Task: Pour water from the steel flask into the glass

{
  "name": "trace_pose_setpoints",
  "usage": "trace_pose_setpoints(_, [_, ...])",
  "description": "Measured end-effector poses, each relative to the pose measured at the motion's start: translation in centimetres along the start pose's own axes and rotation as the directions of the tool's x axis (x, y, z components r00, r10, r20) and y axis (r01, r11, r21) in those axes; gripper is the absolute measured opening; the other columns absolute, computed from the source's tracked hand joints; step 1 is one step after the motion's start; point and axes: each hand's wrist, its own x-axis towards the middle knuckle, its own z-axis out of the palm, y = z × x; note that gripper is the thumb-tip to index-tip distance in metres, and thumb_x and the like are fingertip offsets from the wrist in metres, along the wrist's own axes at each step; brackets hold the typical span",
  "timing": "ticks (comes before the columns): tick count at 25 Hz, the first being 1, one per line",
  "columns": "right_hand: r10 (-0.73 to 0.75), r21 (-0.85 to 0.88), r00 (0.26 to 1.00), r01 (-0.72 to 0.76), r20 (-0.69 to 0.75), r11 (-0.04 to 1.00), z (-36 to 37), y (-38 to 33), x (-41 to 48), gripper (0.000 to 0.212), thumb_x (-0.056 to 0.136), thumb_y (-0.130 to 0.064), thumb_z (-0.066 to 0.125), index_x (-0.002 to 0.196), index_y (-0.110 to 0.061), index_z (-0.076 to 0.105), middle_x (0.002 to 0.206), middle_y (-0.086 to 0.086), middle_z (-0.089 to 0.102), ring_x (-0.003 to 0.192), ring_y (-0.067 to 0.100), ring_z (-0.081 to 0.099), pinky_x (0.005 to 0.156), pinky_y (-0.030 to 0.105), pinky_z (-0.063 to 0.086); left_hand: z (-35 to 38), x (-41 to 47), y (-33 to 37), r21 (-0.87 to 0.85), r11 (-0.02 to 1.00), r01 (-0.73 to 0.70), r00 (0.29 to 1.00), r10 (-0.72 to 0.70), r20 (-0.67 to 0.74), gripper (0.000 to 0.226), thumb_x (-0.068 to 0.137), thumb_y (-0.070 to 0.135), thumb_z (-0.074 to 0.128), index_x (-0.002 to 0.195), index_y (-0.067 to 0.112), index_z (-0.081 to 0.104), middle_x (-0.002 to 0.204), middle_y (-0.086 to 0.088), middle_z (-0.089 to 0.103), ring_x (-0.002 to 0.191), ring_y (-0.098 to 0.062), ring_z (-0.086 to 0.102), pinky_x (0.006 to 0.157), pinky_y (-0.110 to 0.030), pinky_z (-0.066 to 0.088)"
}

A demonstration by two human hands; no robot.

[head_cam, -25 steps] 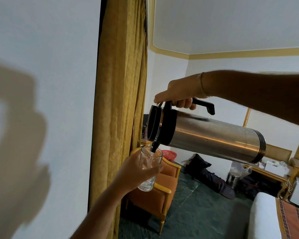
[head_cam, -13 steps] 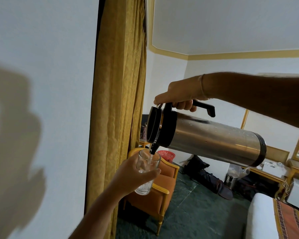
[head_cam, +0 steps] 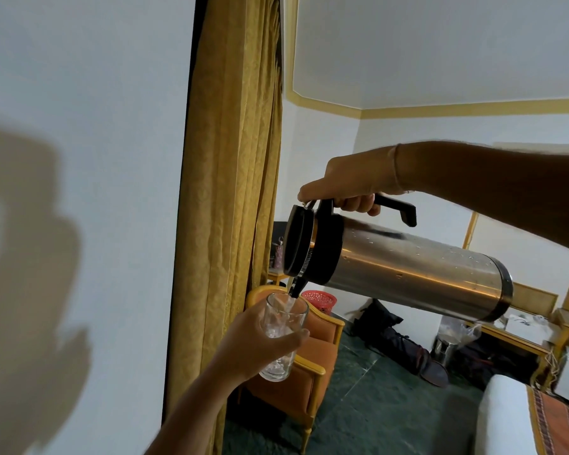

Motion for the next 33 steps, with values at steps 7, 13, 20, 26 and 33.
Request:
trace_pose_setpoints(7, [-0.027, 0.004, 1.0, 0.027, 0.013, 1.0, -0.4, -0.7, 0.3, 0.07, 0.094, -0.062, 0.055, 0.036, -0.024, 0.045, 0.04, -0.005, 0.036, 0.032, 0.014, 0.032, 0.044, 0.022, 0.042, -0.3, -0.4, -0.1, 0.033, 0.999, 0.016, 1.0, -0.016, -0.002, 0.038, 0.076, 0.07, 0.081, 0.097, 0.042, 0.065, 0.09, 0.045, 0.074, 0.075, 0.016, 0.073, 0.062, -0.004, 0.053])
trace_pose_setpoints(13, [-0.005, -0.023, 1.0, 0.006, 0.02, 1.0, -0.5, -1.1, 0.1, 0.07, 0.092, -0.065, 0.056, 0.036, -0.024, 0.046, 0.041, -0.004, 0.037, 0.032, 0.014, 0.033, 0.044, 0.023, 0.042, -0.8, -0.3, 0.0, -0.002, 0.999, 0.039, 0.999, -0.039, -0.006, 0.041, 0.076, 0.069, 0.083, 0.103, 0.043, 0.066, 0.096, 0.034, 0.08, 0.085, 0.003, 0.08, 0.07, -0.014, 0.062])
trace_pose_setpoints(20, [-0.012, -0.019, 1.0, 0.012, -0.01, 1.0, -0.9, -1.0, -1.1, 0.068, 0.092, -0.065, 0.056, 0.038, -0.025, 0.043, 0.043, -0.004, 0.033, 0.034, 0.015, 0.029, 0.044, 0.023, 0.041, -0.7, -0.3, 0.4, -0.002, 1.0, 0.011, 1.0, -0.011, 0.003, 0.042, 0.076, 0.07, 0.081, 0.103, 0.042, 0.064, 0.095, 0.034, 0.078, 0.083, 0.0, 0.079, 0.069, -0.017, 0.063])
trace_pose_setpoints(26, [0.009, 0.013, 1.0, -0.01, 0.009, 1.0, -0.9, -0.2, -2.0, 0.065, 0.092, -0.066, 0.057, 0.044, -0.024, 0.046, 0.045, -0.004, 0.034, 0.036, 0.015, 0.03, 0.047, 0.025, 0.042, -0.2, -0.2, 0.2, -0.016, 1.0, -0.002, 1.0, 0.002, 0.021, 0.044, 0.075, 0.07, 0.08, 0.103, 0.042, 0.063, 0.09, 0.009, 0.081, 0.082, -0.004, 0.082, 0.07, -0.022, 0.067])
trace_pose_setpoints(33, [0.062, 0.041, 0.997, -0.064, 0.047, 0.997, 0.0, 0.7, -2.1, 0.067, 0.094, -0.064, 0.054, 0.041, -0.025, 0.044, 0.044, -0.004, 0.034, 0.035, 0.015, 0.03, 0.047, 0.024, 0.04, 0.3, -0.3, -0.2, -0.005, 1.0, 0.021, 0.999, -0.02, 0.04, 0.057, 0.074, 0.072, 0.081, 0.116, 0.037, 0.067, 0.102, 0.005, 0.083, 0.092, -0.01, 0.084, 0.084, -0.039, 0.073])
